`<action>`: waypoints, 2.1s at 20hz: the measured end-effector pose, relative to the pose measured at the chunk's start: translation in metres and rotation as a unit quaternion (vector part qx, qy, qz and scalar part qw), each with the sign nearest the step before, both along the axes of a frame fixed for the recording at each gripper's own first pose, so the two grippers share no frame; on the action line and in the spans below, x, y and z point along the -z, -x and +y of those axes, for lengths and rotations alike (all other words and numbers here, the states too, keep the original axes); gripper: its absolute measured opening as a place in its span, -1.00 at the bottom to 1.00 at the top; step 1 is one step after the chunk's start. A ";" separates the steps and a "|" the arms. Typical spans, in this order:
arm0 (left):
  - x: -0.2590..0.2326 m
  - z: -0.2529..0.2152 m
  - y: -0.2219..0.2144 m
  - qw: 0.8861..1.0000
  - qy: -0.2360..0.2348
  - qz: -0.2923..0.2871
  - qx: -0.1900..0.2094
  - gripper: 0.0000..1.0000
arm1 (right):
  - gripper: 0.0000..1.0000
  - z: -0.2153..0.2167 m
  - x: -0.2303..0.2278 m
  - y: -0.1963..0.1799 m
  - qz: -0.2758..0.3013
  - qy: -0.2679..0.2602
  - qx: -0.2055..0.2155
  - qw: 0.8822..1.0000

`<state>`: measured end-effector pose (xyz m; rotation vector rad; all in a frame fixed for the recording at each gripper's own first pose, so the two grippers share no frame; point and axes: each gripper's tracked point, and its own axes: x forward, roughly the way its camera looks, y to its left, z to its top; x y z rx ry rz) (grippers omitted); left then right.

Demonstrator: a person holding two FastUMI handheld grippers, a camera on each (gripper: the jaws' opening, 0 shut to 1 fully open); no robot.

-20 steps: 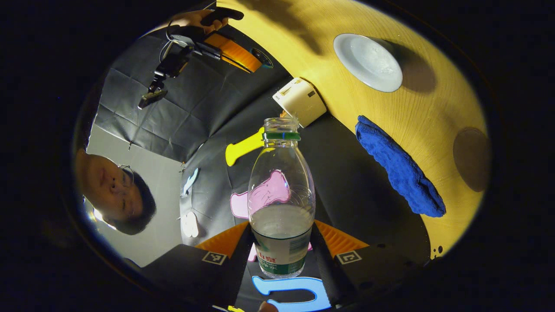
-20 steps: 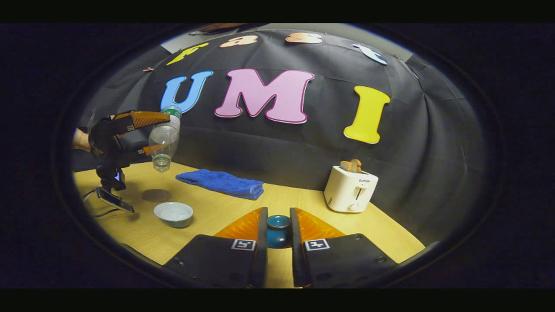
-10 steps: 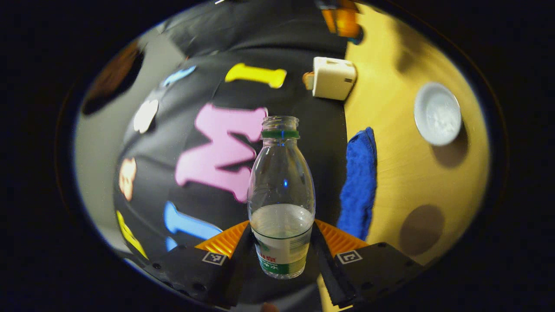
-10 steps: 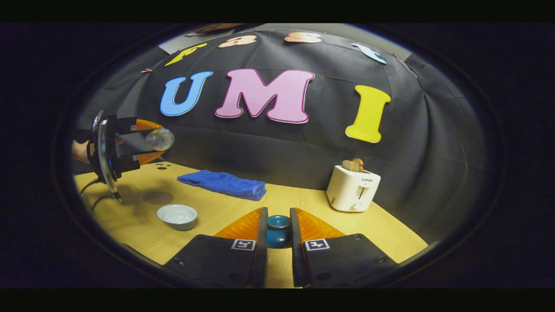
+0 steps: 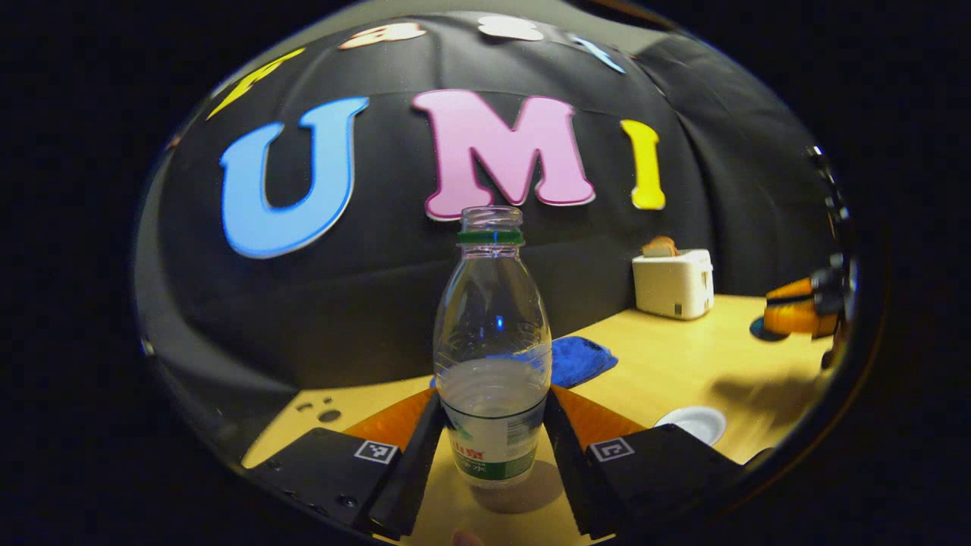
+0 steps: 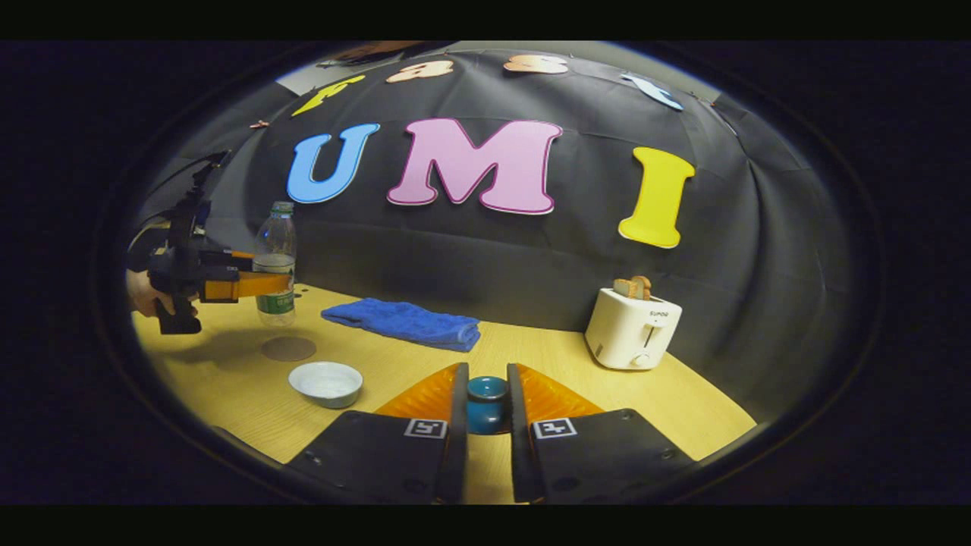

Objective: Open the teacup lid with one hand, grasp the water bottle and pour water into the teacup with the other hand; after pouring, place the water bottle on the coaster and then close the teacup lid.

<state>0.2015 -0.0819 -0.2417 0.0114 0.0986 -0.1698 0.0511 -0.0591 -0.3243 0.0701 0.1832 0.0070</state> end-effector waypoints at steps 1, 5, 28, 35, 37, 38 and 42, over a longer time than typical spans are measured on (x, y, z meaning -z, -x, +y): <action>0.003 -0.005 -0.001 1.000 0.029 0.001 -0.005 0.53 | -0.39 0.002 -0.001 -0.001 0.000 -0.002 -0.001 1.000; 0.017 -0.006 -0.001 0.996 0.078 0.026 -0.025 0.54 | -0.48 0.005 -0.001 -0.003 0.001 -0.002 -0.004 1.000; 0.045 -0.026 0.030 0.997 0.047 0.068 -0.005 0.92 | -0.39 0.059 -0.017 -0.023 -0.012 -0.050 -0.044 0.998; 0.059 -0.021 0.082 0.994 0.045 0.096 -0.017 0.92 | -0.39 0.126 -0.012 -0.034 -0.006 -0.095 -0.101 0.990; 0.057 -0.015 0.096 0.994 0.049 0.098 -0.030 0.92 | -0.39 0.140 -0.005 -0.036 0.003 -0.107 -0.110 0.988; 0.053 -0.013 0.102 0.993 0.049 0.098 -0.037 0.92 | -0.39 0.144 -0.003 -0.037 0.007 -0.109 -0.113 0.988; 0.048 -0.011 0.108 0.993 0.051 0.090 -0.053 0.92 | -0.39 0.153 0.008 -0.043 0.020 -0.113 -0.118 0.986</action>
